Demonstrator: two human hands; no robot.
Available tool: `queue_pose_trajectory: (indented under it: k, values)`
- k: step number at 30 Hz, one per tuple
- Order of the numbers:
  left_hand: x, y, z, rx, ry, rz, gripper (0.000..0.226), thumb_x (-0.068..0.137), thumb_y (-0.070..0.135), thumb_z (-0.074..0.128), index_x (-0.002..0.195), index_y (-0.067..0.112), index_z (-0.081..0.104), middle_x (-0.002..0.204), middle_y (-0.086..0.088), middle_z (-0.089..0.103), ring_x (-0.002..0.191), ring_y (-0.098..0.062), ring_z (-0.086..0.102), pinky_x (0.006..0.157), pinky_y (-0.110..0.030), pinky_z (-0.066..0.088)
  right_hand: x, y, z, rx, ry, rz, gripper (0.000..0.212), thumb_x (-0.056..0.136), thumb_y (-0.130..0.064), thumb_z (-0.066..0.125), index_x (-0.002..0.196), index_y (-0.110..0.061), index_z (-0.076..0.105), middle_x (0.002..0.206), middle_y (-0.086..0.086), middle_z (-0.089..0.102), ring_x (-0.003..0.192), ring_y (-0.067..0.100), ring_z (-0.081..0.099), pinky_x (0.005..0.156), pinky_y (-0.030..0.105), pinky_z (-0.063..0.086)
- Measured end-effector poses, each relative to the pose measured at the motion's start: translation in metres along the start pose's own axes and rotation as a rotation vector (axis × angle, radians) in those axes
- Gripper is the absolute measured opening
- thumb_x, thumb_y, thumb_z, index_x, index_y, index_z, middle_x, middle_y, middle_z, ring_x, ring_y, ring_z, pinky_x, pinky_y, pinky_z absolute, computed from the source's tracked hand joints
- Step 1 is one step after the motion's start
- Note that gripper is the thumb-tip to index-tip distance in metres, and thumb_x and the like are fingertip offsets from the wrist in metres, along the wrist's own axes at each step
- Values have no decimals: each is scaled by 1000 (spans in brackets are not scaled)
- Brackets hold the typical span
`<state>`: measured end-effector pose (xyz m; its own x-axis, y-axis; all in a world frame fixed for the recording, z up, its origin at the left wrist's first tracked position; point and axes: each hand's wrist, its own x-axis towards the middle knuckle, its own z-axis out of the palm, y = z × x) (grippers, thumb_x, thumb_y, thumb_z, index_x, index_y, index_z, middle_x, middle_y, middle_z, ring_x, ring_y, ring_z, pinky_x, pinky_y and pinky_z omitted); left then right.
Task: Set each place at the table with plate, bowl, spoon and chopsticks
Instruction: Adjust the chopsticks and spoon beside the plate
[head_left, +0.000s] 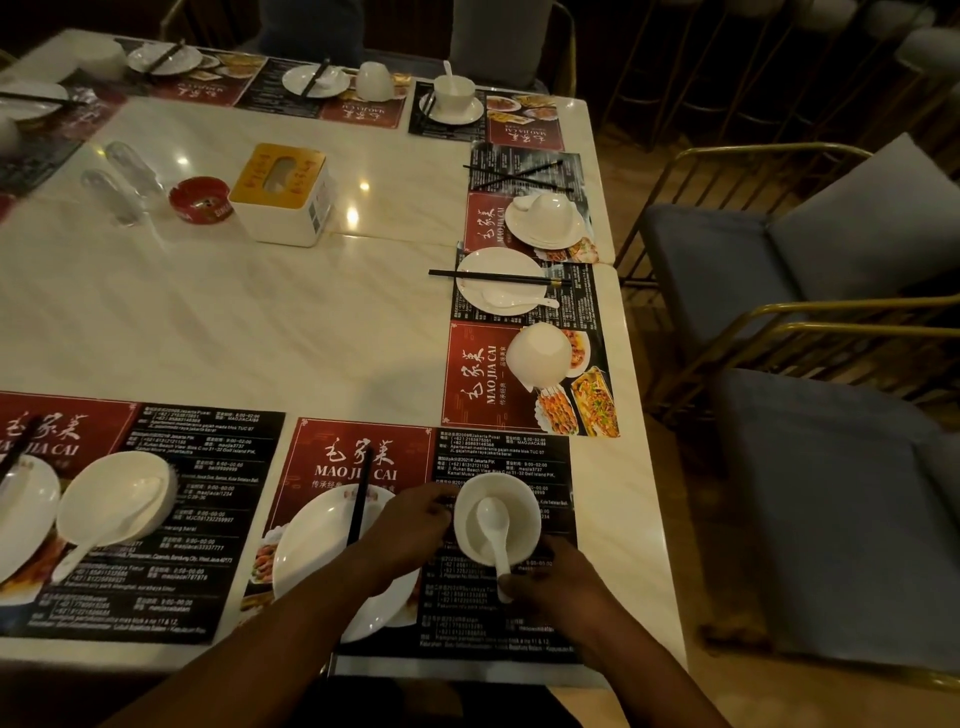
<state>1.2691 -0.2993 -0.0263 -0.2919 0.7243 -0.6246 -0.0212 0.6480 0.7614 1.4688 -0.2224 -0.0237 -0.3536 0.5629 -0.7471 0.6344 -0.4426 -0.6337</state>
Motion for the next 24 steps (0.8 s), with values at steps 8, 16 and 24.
queue_pose_trajectory:
  k: [8,16,24]
  values:
    - [1,-2,1,20,11,-9,42,97,9,48,124,39,62,111,6,71,103,-29,68,89,-52,57,-2,0,6,47,-11,-2,67,73,-3,85,130,-16,51,92,18,75,79,30,76,73,46,63]
    - [1,-1,1,8,10,-17,42,97,8,48,119,40,61,106,5,71,107,-34,66,89,-51,56,-3,-2,-4,-30,-29,-13,54,83,-24,80,127,-22,51,93,8,76,75,28,76,64,37,62]
    - [-2,0,3,-41,8,-19,48,94,5,51,113,46,65,112,5,71,102,-25,70,87,-49,59,24,-13,-17,-354,217,-198,31,102,-35,49,131,-28,59,122,-2,67,108,18,62,88,33,51]
